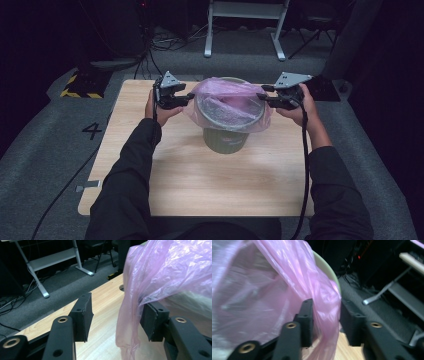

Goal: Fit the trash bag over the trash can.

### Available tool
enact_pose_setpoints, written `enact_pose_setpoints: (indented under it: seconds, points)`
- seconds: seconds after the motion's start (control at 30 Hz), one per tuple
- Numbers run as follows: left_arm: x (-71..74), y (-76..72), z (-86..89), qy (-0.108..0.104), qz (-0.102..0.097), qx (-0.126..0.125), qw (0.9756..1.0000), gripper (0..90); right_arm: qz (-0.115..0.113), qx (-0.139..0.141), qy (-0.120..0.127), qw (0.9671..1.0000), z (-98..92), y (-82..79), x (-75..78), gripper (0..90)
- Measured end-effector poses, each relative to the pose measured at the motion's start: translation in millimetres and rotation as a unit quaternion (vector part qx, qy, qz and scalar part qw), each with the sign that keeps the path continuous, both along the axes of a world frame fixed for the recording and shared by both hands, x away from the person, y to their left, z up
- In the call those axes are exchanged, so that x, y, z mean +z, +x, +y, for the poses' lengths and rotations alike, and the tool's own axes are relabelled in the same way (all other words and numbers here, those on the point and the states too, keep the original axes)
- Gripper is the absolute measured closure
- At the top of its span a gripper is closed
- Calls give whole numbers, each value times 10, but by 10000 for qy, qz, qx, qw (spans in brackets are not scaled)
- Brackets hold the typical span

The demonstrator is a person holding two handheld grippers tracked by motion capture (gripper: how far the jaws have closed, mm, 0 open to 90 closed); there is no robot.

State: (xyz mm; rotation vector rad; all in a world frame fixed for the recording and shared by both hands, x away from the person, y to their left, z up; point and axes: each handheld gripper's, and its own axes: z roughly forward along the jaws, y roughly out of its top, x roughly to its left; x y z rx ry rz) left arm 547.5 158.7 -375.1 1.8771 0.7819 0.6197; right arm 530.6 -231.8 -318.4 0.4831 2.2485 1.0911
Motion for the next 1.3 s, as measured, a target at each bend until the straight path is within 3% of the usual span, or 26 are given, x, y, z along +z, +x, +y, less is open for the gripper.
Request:
enact_pose_setpoints:
  seconds: [0.07,0.13,0.23,0.3,0.47,0.63,0.67,0.87,0.97,1.07,1.13,1.2,1.23,1.3]
  points:
    - [-21,47,-34,-4,97,-66,9999,557,29,-107,64,9999,-22,58,-27,778]
    - [-34,79,-70,59,63,-85,9999,669,58,-118,225,9997,-42,94,-41,870]
    - [-34,118,-105,62,75,-194,9998,847,237,-265,514,9980,-68,167,-74,900]
    - [-41,142,-136,45,121,-319,9994,899,340,-532,731,9953,-96,218,-103,900]
    - [-84,182,-244,221,223,-384,9988,900,464,-1048,863,9897,-83,316,-211,900]
    - [-114,202,-324,226,312,-498,9980,900,753,-1241,1020,9841,-74,423,-321,900]
    - [-123,213,-338,229,325,-456,9982,900,799,-1248,1039,9835,-70,437,-333,900]
    - [-203,288,-324,-158,592,-428,9972,900,1404,-1130,1529,9717,-87,560,-480,900]
    - [-227,350,-344,-125,800,-363,9961,900,1572,-1096,1658,9674,-70,602,-536,900]
    - [-267,391,-369,21,980,-337,9946,900,1600,-1114,1656,9667,-36,627,-549,900]
    - [-305,427,-389,116,1195,-313,9923,900,1627,-1127,1684,9656,-20,638,-559,900]
    - [-340,444,-395,94,1294,-352,9909,900,1632,-1110,1645,9664,-8,649,-567,900]
    - [-360,446,-398,27,1368,-397,9898,900,1689,-1105,1689,9647,-12,657,-581,900]
    - [-400,442,-408,94,1444,-446,9885,900,1806,-1092,1748,9617,-29,671,-614,899]
